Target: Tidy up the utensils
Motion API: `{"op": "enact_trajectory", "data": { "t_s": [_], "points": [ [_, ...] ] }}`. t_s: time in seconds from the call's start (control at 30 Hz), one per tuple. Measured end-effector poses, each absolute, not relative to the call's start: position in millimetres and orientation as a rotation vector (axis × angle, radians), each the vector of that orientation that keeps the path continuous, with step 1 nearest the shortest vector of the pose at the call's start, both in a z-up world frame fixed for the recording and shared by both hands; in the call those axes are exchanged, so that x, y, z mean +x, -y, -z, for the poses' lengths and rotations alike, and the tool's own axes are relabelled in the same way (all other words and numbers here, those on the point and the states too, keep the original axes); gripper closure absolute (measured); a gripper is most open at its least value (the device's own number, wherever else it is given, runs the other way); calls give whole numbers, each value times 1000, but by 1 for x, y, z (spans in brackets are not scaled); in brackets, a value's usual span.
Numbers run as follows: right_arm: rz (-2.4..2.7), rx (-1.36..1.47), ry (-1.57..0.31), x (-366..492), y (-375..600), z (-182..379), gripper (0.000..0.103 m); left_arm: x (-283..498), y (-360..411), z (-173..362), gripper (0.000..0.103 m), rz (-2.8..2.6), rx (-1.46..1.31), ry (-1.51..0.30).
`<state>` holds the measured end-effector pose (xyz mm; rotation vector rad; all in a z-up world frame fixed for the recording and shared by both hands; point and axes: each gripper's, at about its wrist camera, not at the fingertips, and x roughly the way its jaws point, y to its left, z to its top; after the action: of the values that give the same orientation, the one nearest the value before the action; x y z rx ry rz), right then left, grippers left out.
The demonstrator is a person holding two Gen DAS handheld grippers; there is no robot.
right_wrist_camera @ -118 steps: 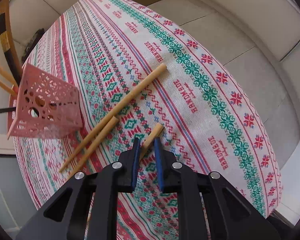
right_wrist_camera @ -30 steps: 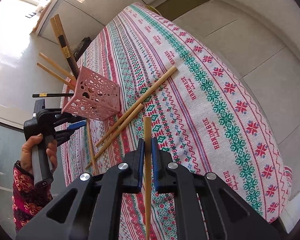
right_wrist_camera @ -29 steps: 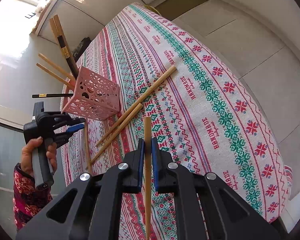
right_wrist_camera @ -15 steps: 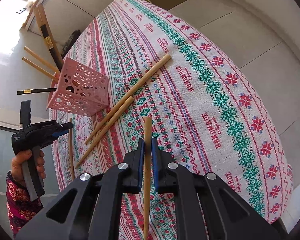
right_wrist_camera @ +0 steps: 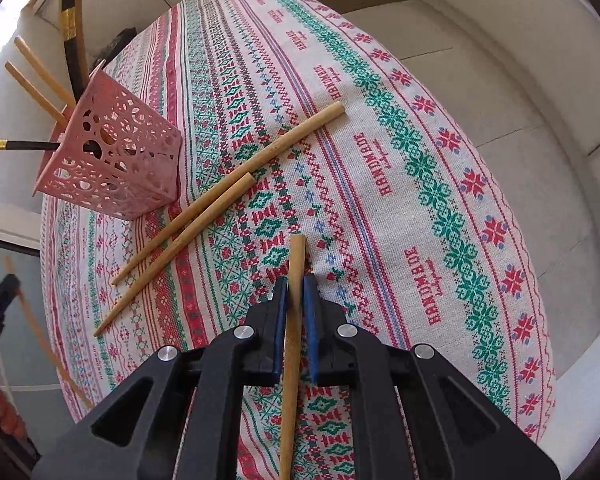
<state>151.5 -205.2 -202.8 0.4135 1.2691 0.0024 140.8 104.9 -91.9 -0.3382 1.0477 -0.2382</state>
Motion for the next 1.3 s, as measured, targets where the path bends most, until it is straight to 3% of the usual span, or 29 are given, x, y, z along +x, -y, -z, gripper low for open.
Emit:
{"op": "enact_trajectory", "data": {
  "t_s": [0.17, 0.37, 0.97, 1.3],
  "points": [
    [27, 282, -1251, 156, 186, 200, 94, 98, -95, 47, 97, 309, -250, -853],
    [6, 420, -1166, 123, 205, 200, 95, 60, -80, 18, 97, 268, -117, -705],
    [-182, 635, -879, 55, 258, 99, 95, 37, -43, -6, 97, 149, 62, -609],
    [-217, 717, -777, 46, 291, 71, 95, 42, -21, -25, 97, 174, 75, -556]
  ]
}}
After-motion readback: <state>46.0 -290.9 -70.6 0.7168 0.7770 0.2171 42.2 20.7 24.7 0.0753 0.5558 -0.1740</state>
